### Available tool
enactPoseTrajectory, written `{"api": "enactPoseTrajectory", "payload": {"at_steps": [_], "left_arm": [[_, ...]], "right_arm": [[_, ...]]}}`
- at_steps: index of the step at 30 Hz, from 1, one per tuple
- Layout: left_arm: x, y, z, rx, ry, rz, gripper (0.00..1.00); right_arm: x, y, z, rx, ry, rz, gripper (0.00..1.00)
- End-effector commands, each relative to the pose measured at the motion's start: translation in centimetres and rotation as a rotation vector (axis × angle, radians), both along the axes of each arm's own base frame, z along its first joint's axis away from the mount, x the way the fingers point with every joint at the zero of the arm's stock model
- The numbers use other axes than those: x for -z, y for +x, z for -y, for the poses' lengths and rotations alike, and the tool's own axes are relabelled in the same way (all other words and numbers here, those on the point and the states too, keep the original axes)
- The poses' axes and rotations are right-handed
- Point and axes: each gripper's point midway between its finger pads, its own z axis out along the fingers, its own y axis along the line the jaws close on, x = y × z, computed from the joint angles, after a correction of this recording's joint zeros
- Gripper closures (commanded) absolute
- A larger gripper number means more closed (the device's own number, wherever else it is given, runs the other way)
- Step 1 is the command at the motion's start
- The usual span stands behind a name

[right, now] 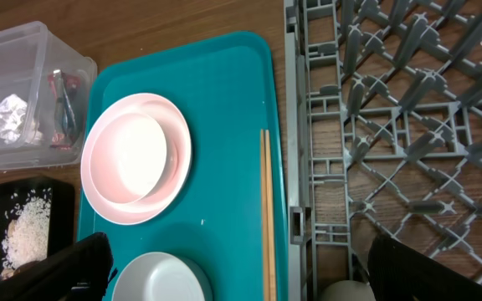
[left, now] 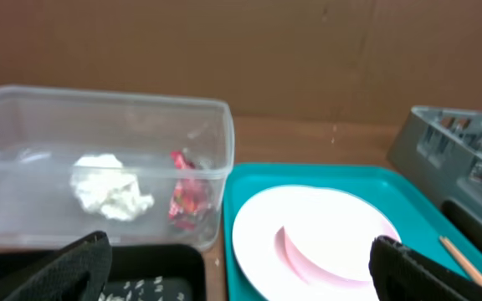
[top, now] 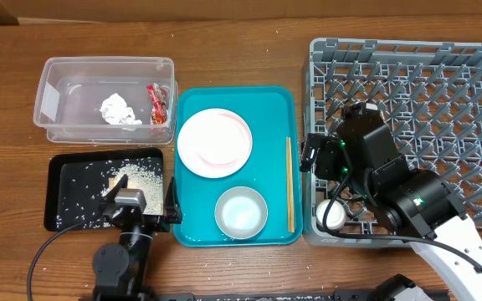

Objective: Sort waste into correct bins and load items into the dishwasher
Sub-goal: 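Reach the right gripper to the white bowl and grasp its rim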

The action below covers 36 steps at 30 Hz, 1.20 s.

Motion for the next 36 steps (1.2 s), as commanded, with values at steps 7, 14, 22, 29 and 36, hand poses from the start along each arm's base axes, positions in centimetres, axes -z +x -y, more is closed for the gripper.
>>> {"api": "enactPoseTrajectory", "payload": {"at_steps": [7, 14, 22, 29, 36], "left_arm": [[0.7, 0.1, 0.8, 0.043, 0.001, 0.009, 0.0], [0.7, 0.1, 0.8, 0.043, 0.001, 0.009, 0.0], [0.7, 0.1, 0.8, 0.043, 0.001, 0.009, 0.0], [0.7, 0.1, 0.8, 0.043, 0.001, 0.009, 0.0], [0.7, 0.1, 0.8, 0.043, 0.001, 0.009, 0.0]], "right_arm": [[-0.8, 0.3, 0.0, 0.011, 0.009, 0.022, 0.0], [-0.8, 0.3, 0.0, 0.012, 0.01, 0.022, 0.0], [-0.8, 0.2, -0.1, 0.009, 0.013, 0.02, 0.0], [-2.2, 0.0, -3.8, -0.118, 0.184, 0.022, 0.0], [1.5, -4.1, -9.7, -0.409, 0.142, -0.138, 0.05]]}}
